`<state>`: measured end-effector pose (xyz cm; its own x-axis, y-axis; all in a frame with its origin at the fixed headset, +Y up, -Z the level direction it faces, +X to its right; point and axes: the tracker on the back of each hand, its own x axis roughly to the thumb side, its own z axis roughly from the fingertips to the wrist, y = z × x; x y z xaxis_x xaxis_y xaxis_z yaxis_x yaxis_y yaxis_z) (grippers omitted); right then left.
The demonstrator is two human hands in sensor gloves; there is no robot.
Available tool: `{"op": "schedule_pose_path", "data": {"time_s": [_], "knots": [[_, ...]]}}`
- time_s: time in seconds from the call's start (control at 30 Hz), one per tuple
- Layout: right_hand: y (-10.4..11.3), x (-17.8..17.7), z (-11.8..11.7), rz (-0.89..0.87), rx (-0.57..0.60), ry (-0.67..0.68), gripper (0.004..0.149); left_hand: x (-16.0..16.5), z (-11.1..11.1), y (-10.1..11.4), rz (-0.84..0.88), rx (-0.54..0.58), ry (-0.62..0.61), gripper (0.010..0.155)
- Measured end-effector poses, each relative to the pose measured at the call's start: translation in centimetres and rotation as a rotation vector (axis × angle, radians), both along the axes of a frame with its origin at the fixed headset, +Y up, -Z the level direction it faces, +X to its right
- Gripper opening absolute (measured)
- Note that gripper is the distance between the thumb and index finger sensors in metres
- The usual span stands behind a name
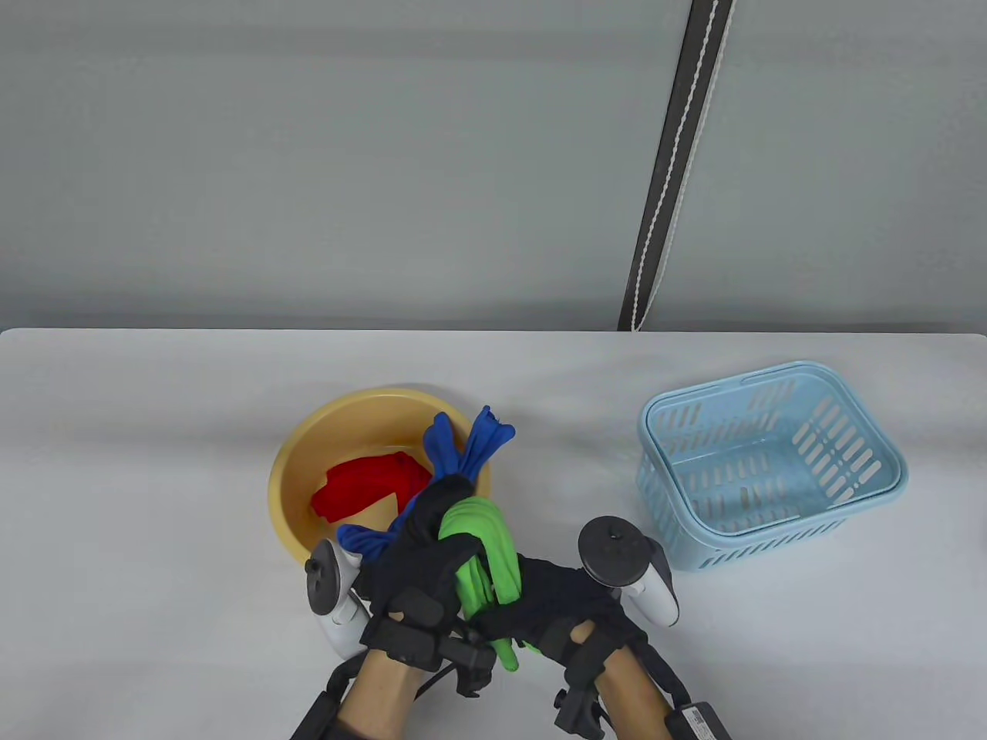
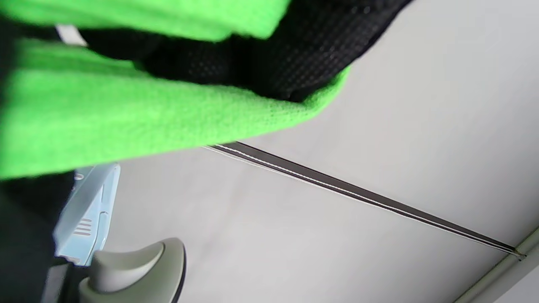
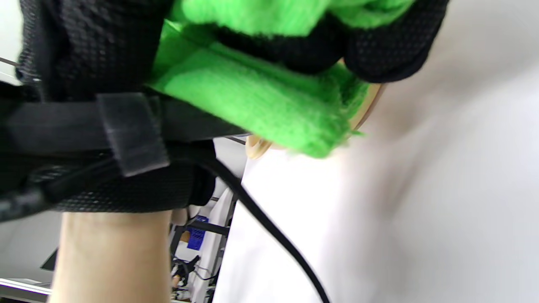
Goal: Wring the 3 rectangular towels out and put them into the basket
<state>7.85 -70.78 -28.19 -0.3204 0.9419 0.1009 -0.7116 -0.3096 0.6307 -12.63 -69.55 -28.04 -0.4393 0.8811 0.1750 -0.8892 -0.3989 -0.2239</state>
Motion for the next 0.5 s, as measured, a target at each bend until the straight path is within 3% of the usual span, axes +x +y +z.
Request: {"op": "schedule_pose_path", "data": {"time_s": [0.1, 0.4, 0.5], "knots": [[0.1, 0.0, 0.0, 0.005, 0.015, -0.041, 0.055, 0.1, 0.1, 0.1, -0.003, 0.023, -0.01, 0.058], [0.7, 0.6, 0.7, 0.077, 0.241, -0.114, 0.035, -0.3, -0.2, 0.3, -0.129, 0.067, 0.002, 0.057], [0.5, 1.5, 0.6, 0.046, 0.232, -0.156, 0.031, -0.8, -0.1, 1.1, -0.25, 0.094, 0.0, 0.058]]}}
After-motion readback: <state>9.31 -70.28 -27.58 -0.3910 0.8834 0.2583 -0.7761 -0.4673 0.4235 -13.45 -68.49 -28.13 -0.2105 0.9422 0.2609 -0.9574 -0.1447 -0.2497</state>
